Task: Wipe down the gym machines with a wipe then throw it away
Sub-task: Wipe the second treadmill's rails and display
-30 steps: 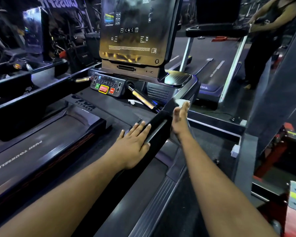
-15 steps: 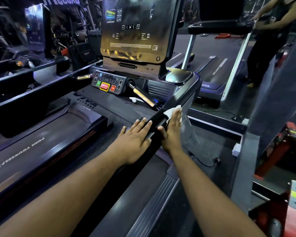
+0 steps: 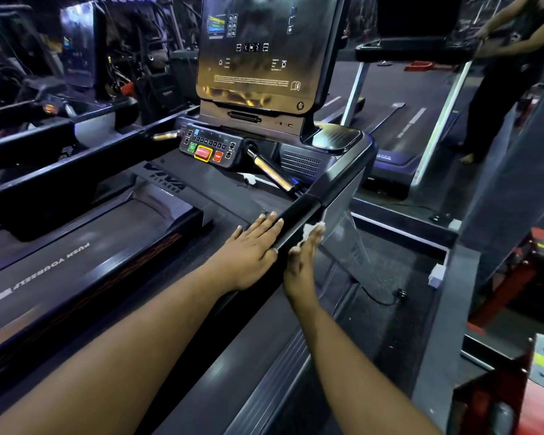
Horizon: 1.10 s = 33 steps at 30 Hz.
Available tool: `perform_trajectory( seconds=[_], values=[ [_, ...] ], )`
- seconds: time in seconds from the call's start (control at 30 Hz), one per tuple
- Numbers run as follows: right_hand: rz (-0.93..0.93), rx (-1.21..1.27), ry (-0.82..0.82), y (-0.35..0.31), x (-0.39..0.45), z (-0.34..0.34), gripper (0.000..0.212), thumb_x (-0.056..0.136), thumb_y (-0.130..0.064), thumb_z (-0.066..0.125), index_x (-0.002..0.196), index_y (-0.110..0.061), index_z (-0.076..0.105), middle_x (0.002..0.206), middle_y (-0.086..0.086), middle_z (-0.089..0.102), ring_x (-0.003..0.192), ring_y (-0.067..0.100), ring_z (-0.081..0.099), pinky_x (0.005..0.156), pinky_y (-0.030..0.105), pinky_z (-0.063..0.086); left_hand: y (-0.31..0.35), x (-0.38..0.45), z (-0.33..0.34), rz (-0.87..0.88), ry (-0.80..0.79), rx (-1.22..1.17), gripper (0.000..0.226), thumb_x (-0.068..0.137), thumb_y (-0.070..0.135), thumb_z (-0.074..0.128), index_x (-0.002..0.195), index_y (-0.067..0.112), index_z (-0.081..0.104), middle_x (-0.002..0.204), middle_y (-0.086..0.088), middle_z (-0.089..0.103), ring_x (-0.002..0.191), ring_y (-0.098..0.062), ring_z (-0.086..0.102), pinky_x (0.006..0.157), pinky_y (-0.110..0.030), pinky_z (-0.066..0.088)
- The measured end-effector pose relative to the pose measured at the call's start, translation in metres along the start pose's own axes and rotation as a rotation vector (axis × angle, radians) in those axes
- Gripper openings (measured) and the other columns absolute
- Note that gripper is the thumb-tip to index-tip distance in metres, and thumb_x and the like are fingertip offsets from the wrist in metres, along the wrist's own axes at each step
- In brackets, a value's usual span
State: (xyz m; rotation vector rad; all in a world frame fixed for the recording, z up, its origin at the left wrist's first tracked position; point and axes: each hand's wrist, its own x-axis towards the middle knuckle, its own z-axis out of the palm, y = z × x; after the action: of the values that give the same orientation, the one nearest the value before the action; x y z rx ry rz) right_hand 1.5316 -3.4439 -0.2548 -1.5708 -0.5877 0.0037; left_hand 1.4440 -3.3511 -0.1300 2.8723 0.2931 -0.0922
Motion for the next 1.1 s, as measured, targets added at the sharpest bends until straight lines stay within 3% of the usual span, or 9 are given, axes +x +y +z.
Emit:
perform_trajectory(
  seconds=[0.1,0.27,0.33,0.4,0.57,0.77,0.87,0.93,1.1],
  values=[
    [0.108,0.032,0.021,-0.02,0.005,0.003,0.116,0.073,-0.098,0.016,0.155,-0.022,-0.019,0.162,-0.007,-0.029,0.15,0.012,-0.028,0.125,0.048,-0.01,-0.004,-0.013,0.002,0.007,0.007,0.046,0.063,0.11,0.035,0.031,0.163,0.031,-0.002,0.169,0.014,-0.012,0.155,-0.005,-0.015,0.128,-0.042,-0.006],
    [-0.085,0.022,-0.146,-0.041,-0.093,0.03,0.109,0.088,-0.085,0.019,0.158,-0.009,-0.017,0.165,0.004,-0.029,0.153,0.022,-0.025,0.124,0.036,-0.014,-0.017,-0.041,0.008,0.01,-0.004,0.056,0.063,0.109,0.036,0.03,0.162,0.034,-0.004,0.168,0.017,-0.014,0.153,-0.003,-0.018,0.127,-0.042,-0.007],
    [-0.118,-0.02,-0.165,-0.036,-0.102,0.035,0.108,0.091,-0.081,0.022,0.157,-0.005,-0.016,0.165,0.007,-0.028,0.153,0.026,-0.025,0.124,0.038,-0.014,-0.023,-0.054,0.008,0.016,-0.002,0.053,0.063,0.11,0.036,0.031,0.162,0.034,-0.004,0.167,0.018,-0.015,0.153,-0.002,-0.019,0.127,-0.041,-0.009],
    [-0.07,-0.041,-0.115,-0.031,-0.076,0.03,0.109,0.09,-0.083,0.022,0.157,-0.005,-0.015,0.165,0.006,-0.027,0.153,0.024,-0.024,0.125,0.046,-0.013,-0.026,-0.064,0.008,0.025,-0.006,0.054,0.063,0.11,0.035,0.031,0.162,0.034,-0.005,0.167,0.019,-0.015,0.153,-0.003,-0.02,0.127,-0.041,-0.009],
    [0.106,-0.075,-0.016,-0.046,0.008,-0.004,0.14,0.06,-0.106,0.012,0.158,-0.009,-0.016,0.165,0.003,-0.025,0.152,0.018,-0.023,0.125,0.046,-0.01,-0.035,-0.089,0.009,0.038,-0.019,0.054,0.064,0.11,0.036,0.029,0.162,0.035,-0.008,0.166,0.02,-0.017,0.151,-0.002,-0.022,0.127,-0.039,-0.01],
    [-0.171,-0.219,-0.206,-0.035,-0.077,0.021,0.116,0.086,-0.087,0.025,0.158,-0.003,-0.012,0.165,0.009,-0.026,0.154,0.025,-0.021,0.126,0.04,-0.01,-0.042,-0.104,0.012,0.044,-0.009,0.036,0.063,0.11,0.036,0.03,0.162,0.034,-0.005,0.166,0.02,-0.016,0.151,-0.001,-0.021,0.127,-0.038,-0.008],
    [-0.286,-0.373,-0.179,-0.021,-0.047,0.0,0.113,0.087,-0.085,0.025,0.159,-0.004,-0.008,0.167,0.011,-0.019,0.155,0.029,-0.015,0.126,0.051,-0.004,-0.04,-0.105,0.01,0.048,-0.026,0.031,0.063,0.11,0.035,0.03,0.162,0.033,-0.005,0.166,0.02,-0.016,0.151,0.0,-0.021,0.127,-0.038,-0.008],
    [-0.205,-0.448,-0.15,-0.026,-0.01,-0.019,0.12,0.079,-0.094,0.021,0.161,-0.008,-0.004,0.169,0.007,-0.012,0.156,0.022,-0.013,0.125,0.056,-0.002,-0.04,-0.104,0.01,0.05,-0.022,0.031,0.062,0.11,0.035,0.03,0.162,0.033,-0.005,0.166,0.02,-0.015,0.15,0.0,-0.021,0.127,-0.039,-0.007],
    [-0.211,-0.618,-0.324,-0.06,0.017,-0.029,0.133,0.065,-0.103,0.011,0.159,-0.009,0.022,0.168,0.01,0.014,0.156,0.024,-0.005,0.125,0.053,-0.004,-0.04,-0.104,0.009,0.045,-0.026,0.019,0.063,0.11,0.035,0.03,0.163,0.033,-0.004,0.167,0.018,-0.014,0.152,-0.001,-0.019,0.128,-0.04,-0.007]
  ],
)
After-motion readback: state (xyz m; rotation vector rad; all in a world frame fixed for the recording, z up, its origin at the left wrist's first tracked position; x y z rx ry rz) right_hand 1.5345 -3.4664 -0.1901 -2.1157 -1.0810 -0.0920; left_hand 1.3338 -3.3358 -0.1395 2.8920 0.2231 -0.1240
